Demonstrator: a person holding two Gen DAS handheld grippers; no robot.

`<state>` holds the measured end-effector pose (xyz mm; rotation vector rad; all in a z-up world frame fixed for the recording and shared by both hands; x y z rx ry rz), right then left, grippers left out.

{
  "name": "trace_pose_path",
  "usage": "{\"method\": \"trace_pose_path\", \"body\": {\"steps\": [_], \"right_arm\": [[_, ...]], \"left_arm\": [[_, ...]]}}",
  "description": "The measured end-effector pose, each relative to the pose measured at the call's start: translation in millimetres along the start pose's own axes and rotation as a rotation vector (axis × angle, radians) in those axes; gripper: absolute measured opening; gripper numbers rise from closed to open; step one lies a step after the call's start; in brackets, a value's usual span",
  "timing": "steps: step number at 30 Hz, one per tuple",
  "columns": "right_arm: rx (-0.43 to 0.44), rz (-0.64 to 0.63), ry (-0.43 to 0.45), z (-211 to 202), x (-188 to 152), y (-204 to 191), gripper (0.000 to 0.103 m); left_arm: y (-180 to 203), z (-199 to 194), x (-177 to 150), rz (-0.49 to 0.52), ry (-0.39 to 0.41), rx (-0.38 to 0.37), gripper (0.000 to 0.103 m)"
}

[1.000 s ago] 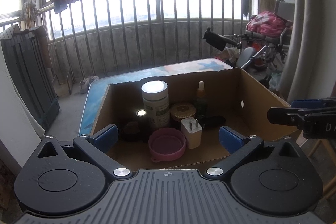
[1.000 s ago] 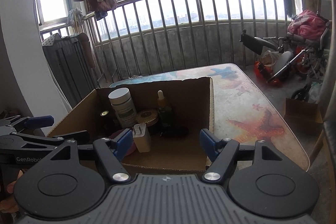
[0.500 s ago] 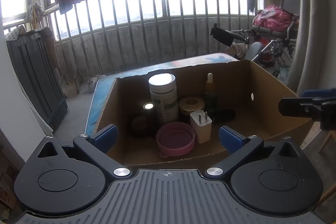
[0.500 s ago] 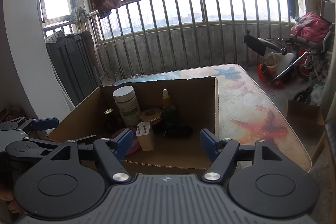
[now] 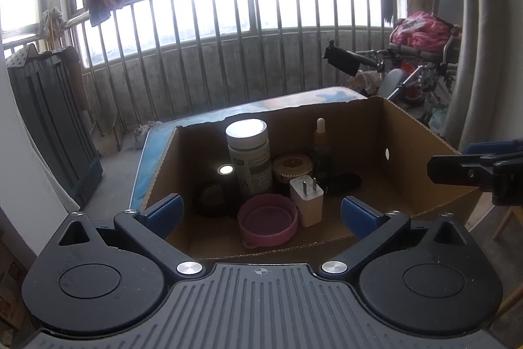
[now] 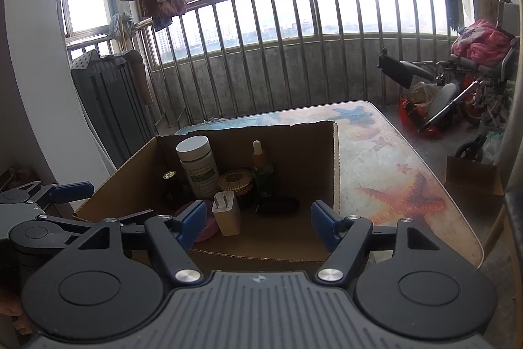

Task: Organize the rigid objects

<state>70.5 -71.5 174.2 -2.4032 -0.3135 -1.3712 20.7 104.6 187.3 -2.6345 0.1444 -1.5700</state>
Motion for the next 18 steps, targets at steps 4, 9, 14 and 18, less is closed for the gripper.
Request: {"method": "trace_pose_path", "body": {"steps": [4, 9, 14, 18], "right_arm": [[0.0, 0.0, -0.005, 1.9, 0.1, 0.4, 0.073], [0.003, 0.0, 0.006, 0.5, 1.1, -1.1, 0.073], [0.004, 0.001, -0.007, 2.1, -1.2, 0.4, 0.073], [0.002, 0.002, -0.015, 4.5, -2.0, 1.8, 0.073]], "left_arm": [[-0.8, -2.7, 2.7, 0.003, 0.01, 0.013, 0.103], [2.6, -4.2, 4.3, 0.019, 0.018, 0.022, 0.103], [1.5, 1.5, 0.5, 0.013, -0.011, 0.022, 0.103], [-0.1, 2.6, 0.1, 0.012, -0.016, 0.025, 0.103]]}}
Point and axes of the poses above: each gripper's, at about its wrist camera, not at the fingertips, and z roughly the way its jaws point, y to its right, x to its top, the point moved 4 cm from there along z, roughly the way its jaws point, and after that the axes turned 1 degree about y, right-handed, at the moved point
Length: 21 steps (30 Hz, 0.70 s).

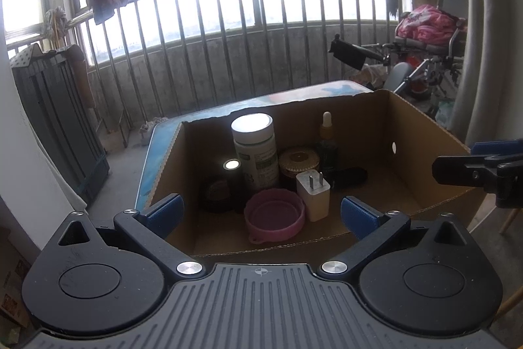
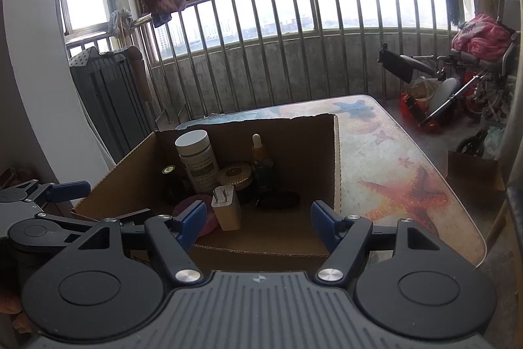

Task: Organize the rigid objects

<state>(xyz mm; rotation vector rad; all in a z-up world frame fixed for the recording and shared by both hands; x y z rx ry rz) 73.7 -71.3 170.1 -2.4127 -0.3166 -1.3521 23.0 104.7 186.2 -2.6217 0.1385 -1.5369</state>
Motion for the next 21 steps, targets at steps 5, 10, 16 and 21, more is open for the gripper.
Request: {"method": "trace_pose_path", "body": {"steps": [5, 10, 16, 21], "right_arm": [[0.002, -0.008, 0.007, -1.9, 0.5, -1.8, 0.073], [0.006, -0.01, -0.001, -0.8, 0.0, -2.8, 0.073], [0.006, -0.022, 0.001, 0.4, 3.7, -5.4, 0.073], [0.009, -0.025, 0.01, -0.1, 5.2, -6.7, 0.073]], "left_arm": [[-1.6, -2.1, 2.1, -0.019, 0.006, -0.009, 0.103], [-0.7, 1.6, -2.2, -0.021, -0.017, -0.01, 0.103], [-3.1, 1.0, 1.1, -0.03, -0.007, -0.009, 0.103], [-2.5, -1.2, 3.6, -0.023, 0.01, -0.006, 0.103]]}}
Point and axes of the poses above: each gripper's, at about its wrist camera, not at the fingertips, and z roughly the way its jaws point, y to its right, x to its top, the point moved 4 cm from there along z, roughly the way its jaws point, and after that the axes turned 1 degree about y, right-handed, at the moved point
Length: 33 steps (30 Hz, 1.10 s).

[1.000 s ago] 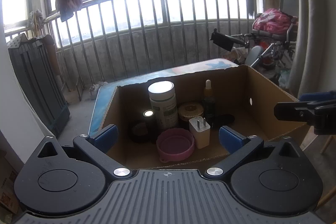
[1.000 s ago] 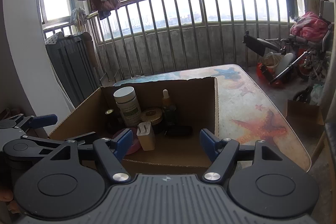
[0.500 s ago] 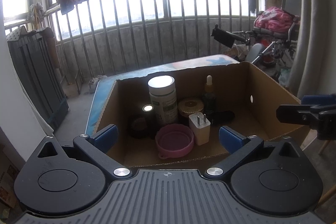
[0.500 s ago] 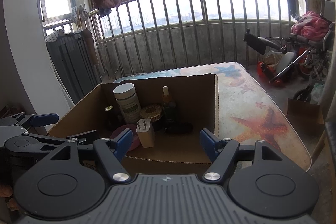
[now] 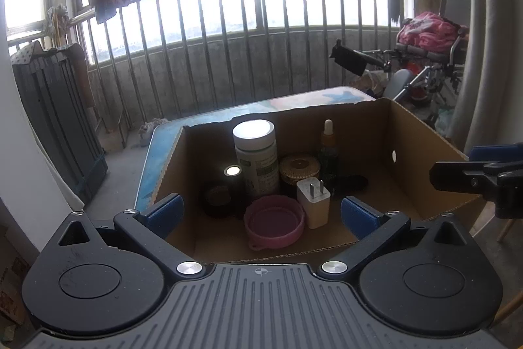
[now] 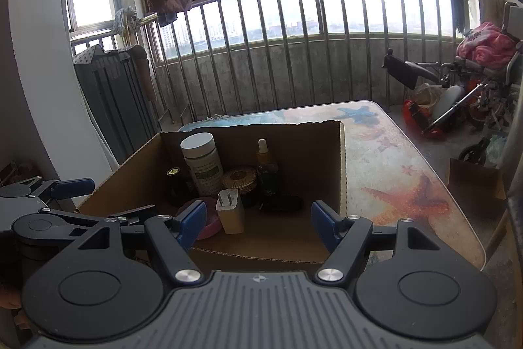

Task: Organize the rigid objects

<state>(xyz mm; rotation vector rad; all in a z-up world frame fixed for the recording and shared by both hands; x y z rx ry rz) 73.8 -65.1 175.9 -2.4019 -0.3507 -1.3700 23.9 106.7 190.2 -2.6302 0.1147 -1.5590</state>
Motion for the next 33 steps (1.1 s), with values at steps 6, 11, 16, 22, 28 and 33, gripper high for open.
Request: {"method": "trace_pose_path", "body": {"steps": [6, 11, 16, 22, 28, 33], "right_arm": [[0.016, 0.013, -0.023, 4, -4, 1, 0.074], [0.013, 0.014, -0.016, 5, -1, 1, 0.074], [0.011, 0.015, 0.003, 0, 1, 0, 0.074], [0.011, 0.017, -0.014, 0, -3, 2, 0.075], [0.008, 0.021, -0.006, -2, -2, 2, 0.074], [0.005, 0.019, 0.014, -8, -1, 2, 0.075]], "left_arm": [[2, 7, -7, 0.005, -0.035, -0.004, 0.103], [2, 5, -2, 0.004, -0.021, -0.013, 0.103], [3, 2, -1, 0.001, -0.011, -0.016, 0.103], [5, 6, -5, -0.002, -0.036, -0.016, 0.103], [5, 4, -3, 0.006, -0.023, -0.016, 0.103], [5, -3, -2, 0.004, -0.001, -0.029, 0.103]]}}
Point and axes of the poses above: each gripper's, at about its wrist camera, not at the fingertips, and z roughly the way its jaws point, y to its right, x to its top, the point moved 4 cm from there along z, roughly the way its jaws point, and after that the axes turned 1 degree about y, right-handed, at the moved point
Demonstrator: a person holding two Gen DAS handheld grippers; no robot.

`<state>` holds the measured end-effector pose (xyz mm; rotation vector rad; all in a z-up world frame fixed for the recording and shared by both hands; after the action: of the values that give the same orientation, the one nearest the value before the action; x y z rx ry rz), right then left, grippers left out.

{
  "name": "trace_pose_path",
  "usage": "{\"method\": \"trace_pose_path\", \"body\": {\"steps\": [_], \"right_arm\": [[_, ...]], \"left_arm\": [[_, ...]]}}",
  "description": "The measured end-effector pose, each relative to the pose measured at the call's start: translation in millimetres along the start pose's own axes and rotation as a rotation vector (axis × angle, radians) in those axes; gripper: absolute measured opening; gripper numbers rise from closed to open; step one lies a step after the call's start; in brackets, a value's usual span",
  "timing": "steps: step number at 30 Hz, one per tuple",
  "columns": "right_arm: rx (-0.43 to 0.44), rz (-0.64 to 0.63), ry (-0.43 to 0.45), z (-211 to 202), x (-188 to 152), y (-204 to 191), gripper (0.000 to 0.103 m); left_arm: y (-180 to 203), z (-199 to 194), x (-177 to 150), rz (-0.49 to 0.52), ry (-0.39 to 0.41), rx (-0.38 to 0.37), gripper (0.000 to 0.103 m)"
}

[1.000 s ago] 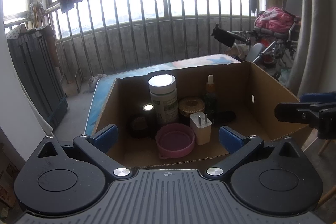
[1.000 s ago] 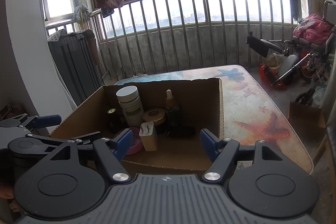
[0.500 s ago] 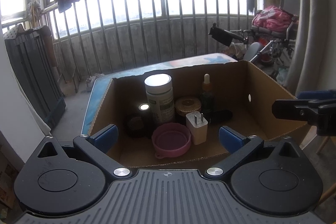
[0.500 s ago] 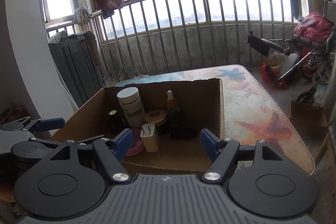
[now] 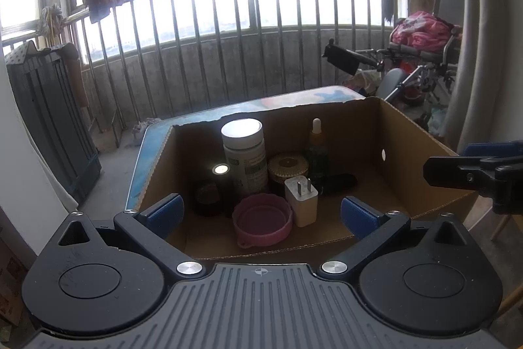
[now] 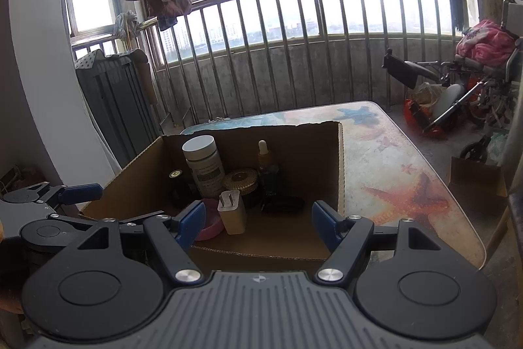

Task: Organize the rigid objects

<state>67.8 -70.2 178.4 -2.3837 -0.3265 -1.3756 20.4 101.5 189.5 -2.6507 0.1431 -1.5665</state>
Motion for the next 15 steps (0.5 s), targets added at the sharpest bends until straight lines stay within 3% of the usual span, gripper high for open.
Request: {"method": "trace_pose_path", "body": {"steps": [15], "right_arm": [[0.004, 0.007, -0.027, 1.7, -8.6, 0.0, 0.076]], "left_arm": [[-0.3, 0.2, -8.3, -0.023, -0.013, -0.011, 0.103]]}}
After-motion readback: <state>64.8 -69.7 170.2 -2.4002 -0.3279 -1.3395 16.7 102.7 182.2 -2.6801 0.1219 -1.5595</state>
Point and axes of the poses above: each gripper's, at about its wrist camera, not at the fingertips, and z roughly the way its jaws point, y to its right, x to its top, the point moved 4 cm from there along z, roughly the way its jaws point, and after that the axes turned 1 degree about y, right-handed, at the moved point
